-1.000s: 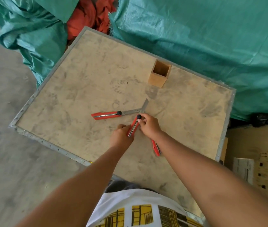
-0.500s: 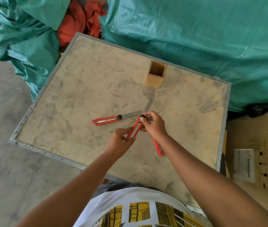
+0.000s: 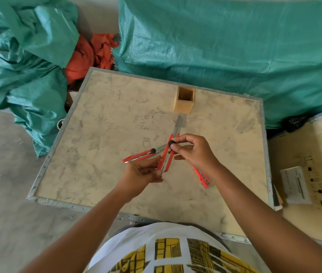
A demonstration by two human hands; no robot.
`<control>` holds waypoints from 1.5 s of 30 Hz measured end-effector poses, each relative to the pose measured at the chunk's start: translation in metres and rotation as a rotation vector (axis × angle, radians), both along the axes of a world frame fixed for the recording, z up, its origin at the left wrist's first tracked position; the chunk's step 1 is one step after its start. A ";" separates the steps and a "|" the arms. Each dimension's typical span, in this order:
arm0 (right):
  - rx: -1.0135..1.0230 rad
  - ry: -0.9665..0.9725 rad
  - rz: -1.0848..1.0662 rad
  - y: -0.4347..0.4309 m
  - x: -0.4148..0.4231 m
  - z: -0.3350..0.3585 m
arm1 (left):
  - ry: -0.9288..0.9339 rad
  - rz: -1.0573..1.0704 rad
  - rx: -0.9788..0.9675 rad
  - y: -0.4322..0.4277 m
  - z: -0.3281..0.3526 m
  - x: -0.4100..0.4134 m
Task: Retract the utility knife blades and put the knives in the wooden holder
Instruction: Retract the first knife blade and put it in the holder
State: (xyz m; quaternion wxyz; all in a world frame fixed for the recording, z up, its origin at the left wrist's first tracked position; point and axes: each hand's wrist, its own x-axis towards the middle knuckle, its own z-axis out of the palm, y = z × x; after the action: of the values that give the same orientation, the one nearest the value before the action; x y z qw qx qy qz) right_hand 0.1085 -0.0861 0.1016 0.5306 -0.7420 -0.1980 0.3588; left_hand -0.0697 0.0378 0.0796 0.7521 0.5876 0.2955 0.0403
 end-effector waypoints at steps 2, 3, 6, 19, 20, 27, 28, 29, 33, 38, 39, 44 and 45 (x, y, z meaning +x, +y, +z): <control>-0.007 -0.064 0.054 0.002 -0.009 0.007 | -0.022 0.000 -0.011 0.006 0.007 -0.004; -0.009 -0.112 0.080 0.004 -0.014 0.010 | -0.031 -0.005 -0.011 0.009 0.010 -0.005; -0.058 -0.242 0.142 0.007 -0.024 0.018 | -0.064 -0.020 -0.022 0.019 0.019 -0.009; -0.108 -0.464 -0.013 0.023 -0.058 0.040 | -0.160 -0.119 -0.022 0.050 0.036 -0.005; -0.117 -0.486 -0.034 0.023 -0.059 0.041 | -0.160 -0.123 -0.018 0.050 0.036 -0.004; -0.026 -0.409 0.005 0.004 -0.049 0.054 | -0.192 -0.102 -0.002 0.033 0.045 0.007; -0.027 -0.427 -0.019 0.002 -0.047 0.055 | -0.197 -0.104 0.006 0.029 0.047 0.009; -0.024 -0.447 -0.048 0.000 -0.046 0.056 | -0.202 -0.107 0.015 0.025 0.050 0.012; 0.015 -0.493 -0.042 -0.009 -0.037 0.059 | -0.195 -0.069 0.019 0.010 0.056 0.021; 0.043 -0.434 -0.037 -0.022 -0.019 0.056 | -0.174 -0.023 0.023 -0.004 0.057 0.036; 0.045 -0.457 -0.062 -0.023 -0.017 0.054 | -0.173 -0.026 0.032 -0.007 0.057 0.040; 0.113 -0.440 -0.137 -0.023 0.003 0.044 | -0.161 -0.011 0.086 -0.009 0.053 0.064; 0.126 -0.391 -0.150 -0.022 0.011 0.044 | -0.153 -0.011 0.093 -0.008 0.052 0.070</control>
State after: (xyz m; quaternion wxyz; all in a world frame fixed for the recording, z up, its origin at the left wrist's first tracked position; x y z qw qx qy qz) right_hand 0.1195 -0.1081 0.1456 0.5528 -0.7754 -0.2633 0.1545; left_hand 0.0005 0.0301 0.1314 0.7447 0.6187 0.2317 0.0945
